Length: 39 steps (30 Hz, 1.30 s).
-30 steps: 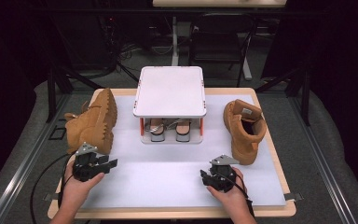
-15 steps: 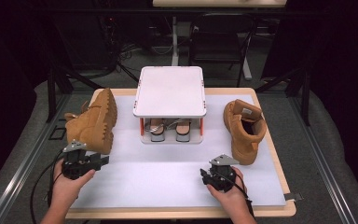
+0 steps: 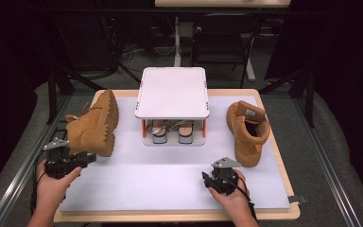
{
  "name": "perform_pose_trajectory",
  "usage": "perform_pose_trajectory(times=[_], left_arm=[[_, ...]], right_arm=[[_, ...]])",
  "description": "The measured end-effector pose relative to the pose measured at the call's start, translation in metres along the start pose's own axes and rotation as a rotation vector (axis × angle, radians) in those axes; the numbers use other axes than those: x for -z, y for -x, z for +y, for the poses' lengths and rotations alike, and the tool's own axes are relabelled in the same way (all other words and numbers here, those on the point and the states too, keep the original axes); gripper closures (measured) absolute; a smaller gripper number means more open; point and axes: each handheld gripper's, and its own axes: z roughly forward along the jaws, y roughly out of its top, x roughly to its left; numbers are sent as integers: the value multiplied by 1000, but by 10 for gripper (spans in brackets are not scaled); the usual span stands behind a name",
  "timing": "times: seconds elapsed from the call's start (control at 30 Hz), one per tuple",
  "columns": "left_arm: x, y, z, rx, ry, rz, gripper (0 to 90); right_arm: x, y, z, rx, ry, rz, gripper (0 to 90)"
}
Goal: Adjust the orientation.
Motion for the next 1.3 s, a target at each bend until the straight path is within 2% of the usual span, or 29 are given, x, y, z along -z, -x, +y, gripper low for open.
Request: perform_pose_trajectory(times=[0.13,0.37,0.5,0.6,0.7,0.77,1.03,1.3], left_arm=[[0,-10,10,13,-3,26,517],[-6,-27,33,63,-21,36,442],[-11,-35,46,100,-46,62,381],[-14,-41,55,118,-64,89,365],[-18,-46,63,141,-74,98,359],[-20,-48,67,136,-85,125,351],[-26,-59,76,154,-116,154,346],[-29,-71,74,159,-144,183,340]], right_arm=[[0,1,0,-5,-2,0,482],[-1,0,0,2,-8,6,481],[-3,1,-2,-6,-7,7,471],[-3,3,-2,-14,-15,8,470],[-3,5,-3,-17,-18,13,469],[-3,5,-3,-23,-12,14,467],[-4,5,-4,-23,-19,17,463],[-4,5,-4,-24,-21,24,460]])
